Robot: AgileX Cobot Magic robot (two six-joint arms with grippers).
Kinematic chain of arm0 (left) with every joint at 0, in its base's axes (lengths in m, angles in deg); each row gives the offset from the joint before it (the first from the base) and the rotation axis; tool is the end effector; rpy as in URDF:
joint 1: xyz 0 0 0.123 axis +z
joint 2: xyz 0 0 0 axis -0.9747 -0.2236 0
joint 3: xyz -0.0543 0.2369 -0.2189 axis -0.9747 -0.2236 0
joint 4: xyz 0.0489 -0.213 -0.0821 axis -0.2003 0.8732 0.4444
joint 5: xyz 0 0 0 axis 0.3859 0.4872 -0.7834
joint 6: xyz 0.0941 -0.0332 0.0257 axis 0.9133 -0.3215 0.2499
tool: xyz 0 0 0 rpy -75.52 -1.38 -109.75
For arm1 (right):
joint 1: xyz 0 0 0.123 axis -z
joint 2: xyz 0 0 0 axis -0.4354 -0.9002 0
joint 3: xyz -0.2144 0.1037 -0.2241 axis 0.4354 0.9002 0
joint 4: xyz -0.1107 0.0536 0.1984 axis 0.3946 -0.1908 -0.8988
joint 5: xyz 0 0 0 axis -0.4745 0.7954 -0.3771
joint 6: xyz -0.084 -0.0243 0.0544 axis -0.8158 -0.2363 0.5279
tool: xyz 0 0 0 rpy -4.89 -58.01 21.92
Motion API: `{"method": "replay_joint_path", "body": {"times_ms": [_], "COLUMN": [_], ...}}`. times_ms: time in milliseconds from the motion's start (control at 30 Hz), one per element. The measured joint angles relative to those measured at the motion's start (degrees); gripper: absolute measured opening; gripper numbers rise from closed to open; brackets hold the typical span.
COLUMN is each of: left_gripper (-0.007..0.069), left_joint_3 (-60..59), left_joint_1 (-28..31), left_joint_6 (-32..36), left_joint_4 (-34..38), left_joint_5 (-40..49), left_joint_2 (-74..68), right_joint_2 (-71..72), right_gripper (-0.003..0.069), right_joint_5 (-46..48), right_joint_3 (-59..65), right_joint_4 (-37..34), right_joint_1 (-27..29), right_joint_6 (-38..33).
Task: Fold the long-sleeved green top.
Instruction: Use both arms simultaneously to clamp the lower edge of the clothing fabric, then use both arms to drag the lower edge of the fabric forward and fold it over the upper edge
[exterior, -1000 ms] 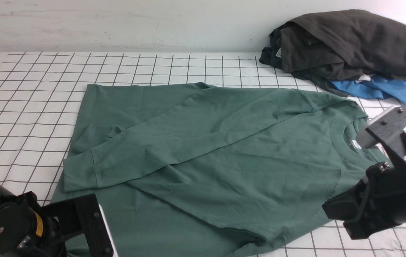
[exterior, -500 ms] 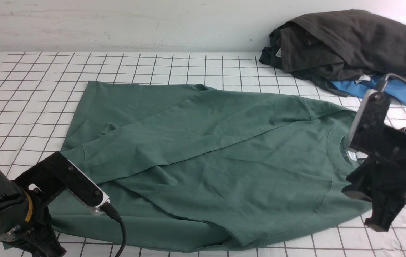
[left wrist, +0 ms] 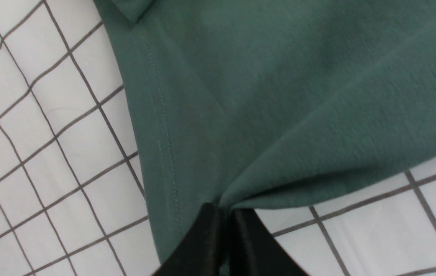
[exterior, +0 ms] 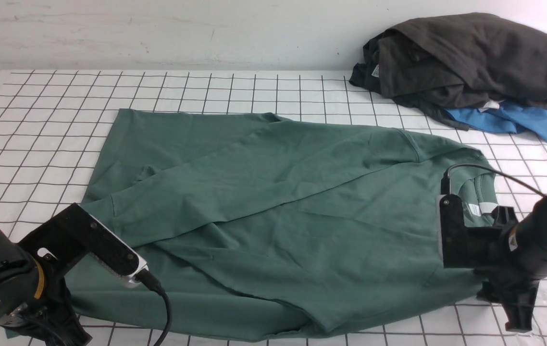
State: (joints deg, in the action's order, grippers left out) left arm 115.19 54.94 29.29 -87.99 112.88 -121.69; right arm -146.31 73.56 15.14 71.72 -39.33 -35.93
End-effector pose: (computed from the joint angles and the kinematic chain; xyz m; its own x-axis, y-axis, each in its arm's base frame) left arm 0.1767 -0.0370 0.2448 -0.8089 0.5450 -0.2208 0.4544 0.8176 0.3536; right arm 0.2714 0.0532 0.1929 -0.1338 -0.9906 0.0271 -0.9610 0.1230 -0.2478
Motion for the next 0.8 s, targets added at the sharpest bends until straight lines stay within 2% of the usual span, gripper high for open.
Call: {"method": "replay_joint_path", "body": {"times_ms": [33,100,167,200,333,500,667,800], "left_gripper": [0.0013,0.0013,0.0013,0.0013,0.0013,0.0014,0.0014,0.0014], "left_joint_3": [0.1,0.7,1.3,2.3,5.7,19.3,34.3,47.9], "left_joint_1": [0.0,0.0,0.0,0.0,0.1,4.6,10.4,13.0], "left_joint_6": [0.0,0.0,0.0,0.0,-1.2,-2.7,-1.9,-1.9], "left_joint_4": [0.3,1.0,1.1,1.1,1.1,4.9,4.7,3.4], "left_joint_5": [0.3,1.4,2.2,3.4,5.4,4.7,-2.1,-4.8], "left_joint_2": [0.0,0.3,0.8,1.6,4.4,2.2,-10.8,-23.8], "right_joint_2": [-0.1,0.1,0.9,2.4,8.0,12.8,6.4,-4.4], "right_gripper": [0.0170,0.0062,0.0031,0.0008,0.0000,0.0000,0.0000,0.0000], "right_joint_5": [-0.2,-0.6,-0.6,-0.7,-0.9,-5.9,-11.4,-11.6], "right_joint_3": [0.0,0.0,0.0,0.0,0.0,-2.2,-11.3,-22.5], "right_joint_4": [0.0,0.0,0.0,0.2,2.4,8.1,8.8,9.2], "right_joint_1": [0.0,0.0,0.0,0.0,0.0,2.4,5.2,5.5], "right_joint_6": [0.4,2.5,4.3,7.4,14.7,28.5,37.0,38.6]}}
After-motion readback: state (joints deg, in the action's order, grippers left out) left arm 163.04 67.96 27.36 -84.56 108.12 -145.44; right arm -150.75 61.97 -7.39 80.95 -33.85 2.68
